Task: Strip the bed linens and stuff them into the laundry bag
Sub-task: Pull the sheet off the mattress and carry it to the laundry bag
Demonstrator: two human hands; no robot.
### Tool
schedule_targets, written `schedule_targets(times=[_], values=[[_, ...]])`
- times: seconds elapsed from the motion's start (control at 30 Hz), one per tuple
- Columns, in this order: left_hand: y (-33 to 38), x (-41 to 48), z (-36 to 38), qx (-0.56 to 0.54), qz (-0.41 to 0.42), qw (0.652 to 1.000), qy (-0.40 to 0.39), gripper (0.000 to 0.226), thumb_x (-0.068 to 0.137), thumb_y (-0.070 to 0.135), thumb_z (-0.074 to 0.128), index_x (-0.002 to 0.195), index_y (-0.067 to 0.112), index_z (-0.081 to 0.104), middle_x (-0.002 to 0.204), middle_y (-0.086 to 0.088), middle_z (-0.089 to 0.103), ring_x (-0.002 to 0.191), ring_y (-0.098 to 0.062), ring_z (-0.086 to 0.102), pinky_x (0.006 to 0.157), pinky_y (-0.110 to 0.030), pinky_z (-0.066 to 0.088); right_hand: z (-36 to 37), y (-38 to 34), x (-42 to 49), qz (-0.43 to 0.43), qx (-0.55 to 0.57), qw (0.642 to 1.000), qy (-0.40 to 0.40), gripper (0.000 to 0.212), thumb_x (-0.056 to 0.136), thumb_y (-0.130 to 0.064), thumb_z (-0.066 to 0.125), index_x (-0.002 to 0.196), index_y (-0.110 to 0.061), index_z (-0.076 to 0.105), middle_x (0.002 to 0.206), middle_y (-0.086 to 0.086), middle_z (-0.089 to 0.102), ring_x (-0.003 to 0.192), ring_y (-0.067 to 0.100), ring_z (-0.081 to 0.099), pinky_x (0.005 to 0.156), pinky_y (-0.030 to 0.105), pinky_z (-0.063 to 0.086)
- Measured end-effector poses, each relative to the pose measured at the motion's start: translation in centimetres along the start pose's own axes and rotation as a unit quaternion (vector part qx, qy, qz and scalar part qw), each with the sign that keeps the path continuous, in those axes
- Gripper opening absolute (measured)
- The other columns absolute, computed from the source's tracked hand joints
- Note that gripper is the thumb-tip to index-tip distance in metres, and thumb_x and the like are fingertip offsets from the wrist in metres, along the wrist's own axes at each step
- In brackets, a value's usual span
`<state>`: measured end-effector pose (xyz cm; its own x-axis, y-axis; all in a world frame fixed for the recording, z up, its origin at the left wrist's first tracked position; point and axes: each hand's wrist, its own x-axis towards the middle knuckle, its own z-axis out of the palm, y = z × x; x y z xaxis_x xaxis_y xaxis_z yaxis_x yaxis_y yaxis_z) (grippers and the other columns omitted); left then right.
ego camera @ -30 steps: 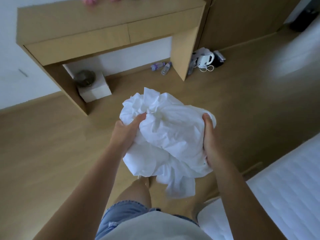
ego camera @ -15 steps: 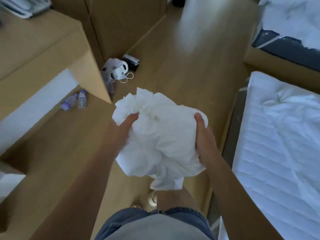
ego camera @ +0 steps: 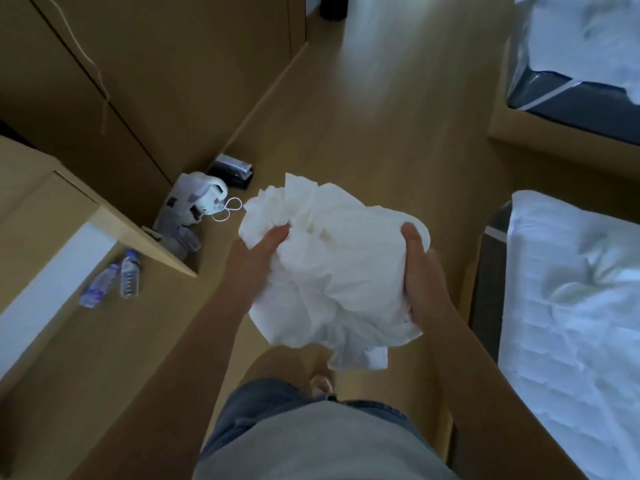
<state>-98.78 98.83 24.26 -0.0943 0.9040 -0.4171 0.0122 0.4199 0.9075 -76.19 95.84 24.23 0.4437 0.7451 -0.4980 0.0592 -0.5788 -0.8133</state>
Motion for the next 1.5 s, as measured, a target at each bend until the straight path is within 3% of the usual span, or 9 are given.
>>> schedule_targets(times=[0.23,0.47,0.6,0.77,0.83,0.97,1.1,1.23,1.5], values=[[6.8,17.0,5.8,-0.010,0.007,1.000,-0.017,0.031,0.069,0.056,0.072,0.093,0.039,0.065,0.099,0.020,0.067,0.099,-0.006,0.062,0.087,-0.030,0.045,2.8,-9.0,15.3,-0.001,-0.021,1.000,0.000,0.109,0.051,-0.101,0.023,0.136,-0.035,0.044,0.135,-0.007,0.052,0.121,0.022,0.049,0.109,0.049,0.034],[16.7,36.0,15.2,0.006,0.004,0.998,-0.068,0.052,0.072,0.056,0.071,0.117,0.035,0.054,0.104,0.013,0.063,0.098,-0.014,0.060,0.088,-0.033,0.045,2.1,-21.1,31.6,0.025,0.040,0.997,0.056,0.102,0.061,-0.088,0.043,0.133,-0.017,0.049,0.129,0.009,0.057,0.117,0.030,0.055,0.101,0.050,0.042],[21.7,44.1,21.1,0.022,0.006,0.993,-0.117,0.055,0.072,0.057,0.071,0.118,0.029,0.058,0.103,0.012,0.067,0.089,-0.008,0.064,0.070,-0.025,0.048,0.4,-25.5,39.5,-0.007,0.058,0.996,0.070,0.080,0.078,-0.082,0.032,0.137,-0.030,0.043,0.135,-0.002,0.052,0.124,0.022,0.050,0.107,0.047,0.038],[26.2,55.1,30.4,0.045,-0.015,0.989,-0.141,0.056,0.063,0.062,0.074,0.106,0.028,0.067,0.101,0.008,0.073,0.093,-0.013,0.069,0.081,-0.033,0.055,-2.4,-29.9,52.8,0.034,0.056,0.991,0.117,0.112,0.047,-0.103,0.025,0.137,-0.038,0.041,0.137,-0.005,0.051,0.124,0.023,0.049,0.106,0.051,0.038],[27.8,59.6,34.5,0.043,-0.020,0.991,-0.122,0.038,0.070,0.055,0.075,0.097,0.030,0.066,0.099,0.009,0.072,0.093,-0.013,0.068,0.080,-0.032,0.054,-3.5,-32.6,58.8,0.024,0.069,0.991,0.108,0.108,0.052,-0.099,0.028,0.137,-0.034,0.042,0.136,-0.002,0.052,0.123,0.023,0.050,0.106,0.051,0.038],[32.8,67.7,41.3,0.050,-0.031,0.995,-0.086,0.060,0.050,0.065,0.074,0.098,0.030,0.067,0.100,0.006,0.072,0.093,-0.017,0.069,0.086,-0.039,0.055,-6.1,-39.2,70.2,-0.002,0.083,0.994,0.074,0.073,0.083,-0.076,0.034,0.136,-0.027,0.046,0.130,-0.001,0.055,0.118,0.022,0.051,0.102,0.042,0.040],[38.2,75.6,45.5,0.027,-0.031,0.997,-0.058,0.055,0.060,0.058,0.075,0.106,0.028,0.066,0.104,0.005,0.072,0.095,-0.017,0.068,0.084,-0.037,0.055,-6.2,-46.6,79.2,-0.009,0.076,0.997,0.031,0.091,0.062,-0.087,0.039,0.131,-0.029,0.051,0.121,-0.003,0.061,0.109,0.018,0.057,0.095,0.042,0.046],[42.3,84.9,49.0,0.014,-0.023,0.999,-0.047,0.077,0.049,0.066,0.071,0.114,0.023,0.067,0.104,0.003,0.073,0.093,-0.017,0.070,0.081,-0.037,0.055,-5.5,-52.7,88.7,-0.039,0.084,0.996,-0.013,0.059,0.075,-0.077,0.045,0.111,-0.034,0.063,0.103,-0.007,0.069,0.097,0.013,0.064,0.078,0.034,0.051],[52.3,107.7,59.4,0.010,-0.012,0.997,-0.070,0.081,0.050,0.069,0.076,0.117,0.024,0.065,0.107,0.003,0.072,0.097,-0.019,0.069,0.090,-0.046,0.054,-4.5,-66.4,110.8,-0.025,0.059,0.998,0.015,0.073,0.060,-0.089,0.048,0.108,-0.037,0.065,0.099,-0.006,0.072,0.095,0.017,0.068,0.087,0.047,0.054]])
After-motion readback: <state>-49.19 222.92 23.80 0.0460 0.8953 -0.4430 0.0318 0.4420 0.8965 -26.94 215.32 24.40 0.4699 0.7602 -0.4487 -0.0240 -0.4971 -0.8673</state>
